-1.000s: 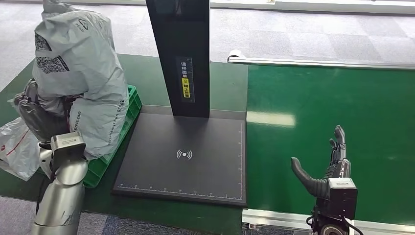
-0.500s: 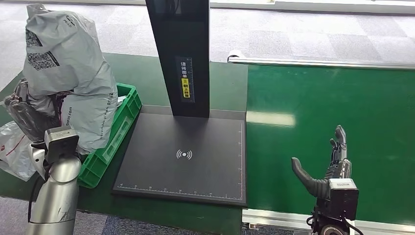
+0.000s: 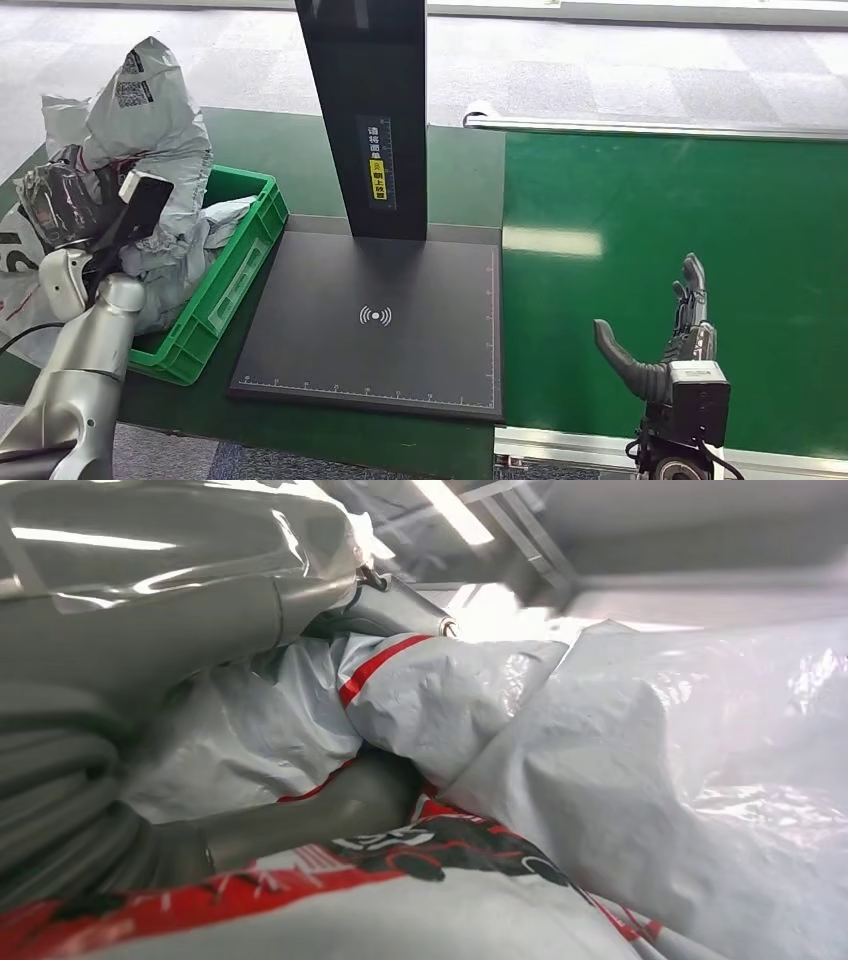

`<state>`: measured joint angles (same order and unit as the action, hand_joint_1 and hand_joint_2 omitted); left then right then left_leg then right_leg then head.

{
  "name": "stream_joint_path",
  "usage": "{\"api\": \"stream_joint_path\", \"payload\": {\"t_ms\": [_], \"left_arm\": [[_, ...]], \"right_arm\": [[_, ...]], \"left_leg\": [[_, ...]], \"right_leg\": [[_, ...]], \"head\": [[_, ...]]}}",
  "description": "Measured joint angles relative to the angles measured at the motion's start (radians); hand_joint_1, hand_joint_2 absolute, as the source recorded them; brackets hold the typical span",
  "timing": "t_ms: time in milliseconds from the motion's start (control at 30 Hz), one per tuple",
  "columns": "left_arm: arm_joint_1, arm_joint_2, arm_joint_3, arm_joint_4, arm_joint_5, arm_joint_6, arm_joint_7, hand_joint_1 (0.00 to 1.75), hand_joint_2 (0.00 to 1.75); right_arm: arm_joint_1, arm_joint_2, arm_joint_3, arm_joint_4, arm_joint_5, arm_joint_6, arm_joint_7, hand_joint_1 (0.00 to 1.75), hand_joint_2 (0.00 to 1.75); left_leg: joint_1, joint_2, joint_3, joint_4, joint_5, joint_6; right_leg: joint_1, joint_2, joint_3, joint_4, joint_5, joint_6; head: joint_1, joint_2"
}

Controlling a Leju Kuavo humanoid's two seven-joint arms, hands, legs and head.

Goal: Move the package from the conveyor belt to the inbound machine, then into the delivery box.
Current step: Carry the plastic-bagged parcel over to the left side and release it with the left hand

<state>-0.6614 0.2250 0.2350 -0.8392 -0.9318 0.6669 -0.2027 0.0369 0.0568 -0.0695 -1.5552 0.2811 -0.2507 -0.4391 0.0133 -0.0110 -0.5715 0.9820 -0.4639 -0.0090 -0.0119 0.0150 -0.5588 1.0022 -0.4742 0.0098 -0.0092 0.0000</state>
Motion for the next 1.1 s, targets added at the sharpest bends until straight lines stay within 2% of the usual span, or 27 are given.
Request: {"api": "stream_joint_path", "payload": {"t_ms": [200, 733, 867, 1033, 1100], "left_arm": [[-0.016, 0.043, 0.066, 0.131, -0.022, 0.000, 0.013, 1.75, 1.75], [-0.016, 0.051, 0.107, 0.183, -0.058, 0.001, 0.031, 1.74, 1.75], [-0.016, 0.052, 0.116, 0.186, -0.085, 0.000, 0.067, 0.00, 1.75], [-0.016, 0.054, 0.117, 0.197, -0.127, -0.002, 0.142, 0.00, 1.75], [-0.016, 0.054, 0.117, 0.200, -0.103, -0.003, 0.136, 0.00, 1.75]], "right_arm": [[-0.021, 0.001, 0.017, 0.008, 0.001, 0.003, 0.008, 0.00, 1.75], [-0.037, 0.003, 0.028, 0.022, 0.004, 0.014, 0.015, 0.00, 1.75], [-0.037, 0.003, 0.028, 0.024, 0.004, 0.014, 0.016, 0.00, 1.75], [-0.037, 0.004, 0.028, 0.025, 0.008, 0.014, 0.021, 0.00, 1.75], [-0.037, 0.005, 0.028, 0.025, 0.008, 0.014, 0.023, 0.00, 1.75]], "left_leg": [[0.000, 0.000, -0.001, 0.000, 0.000, 0.000], [0.000, 0.000, -0.001, 0.000, 0.000, 0.000], [0.000, 0.000, -0.001, 0.000, 0.000, 0.000], [0.000, 0.000, -0.001, 0.000, 0.000, 0.000], [0.000, 0.000, -0.001, 0.000, 0.000, 0.000]], "right_leg": [[0.000, 0.000, -0.001, 0.000, 0.000, 0.000], [0.000, 0.000, -0.001, 0.000, 0.000, 0.000], [0.000, 0.000, -0.001, 0.000, 0.000, 0.000], [0.000, 0.000, -0.001, 0.000, 0.000, 0.000], [0.000, 0.000, -0.001, 0.000, 0.000, 0.000]], "head": [[0.000, 0.000], [0.000, 0.000], [0.000, 0.000], [0.000, 0.000], [0.000, 0.000]]}}
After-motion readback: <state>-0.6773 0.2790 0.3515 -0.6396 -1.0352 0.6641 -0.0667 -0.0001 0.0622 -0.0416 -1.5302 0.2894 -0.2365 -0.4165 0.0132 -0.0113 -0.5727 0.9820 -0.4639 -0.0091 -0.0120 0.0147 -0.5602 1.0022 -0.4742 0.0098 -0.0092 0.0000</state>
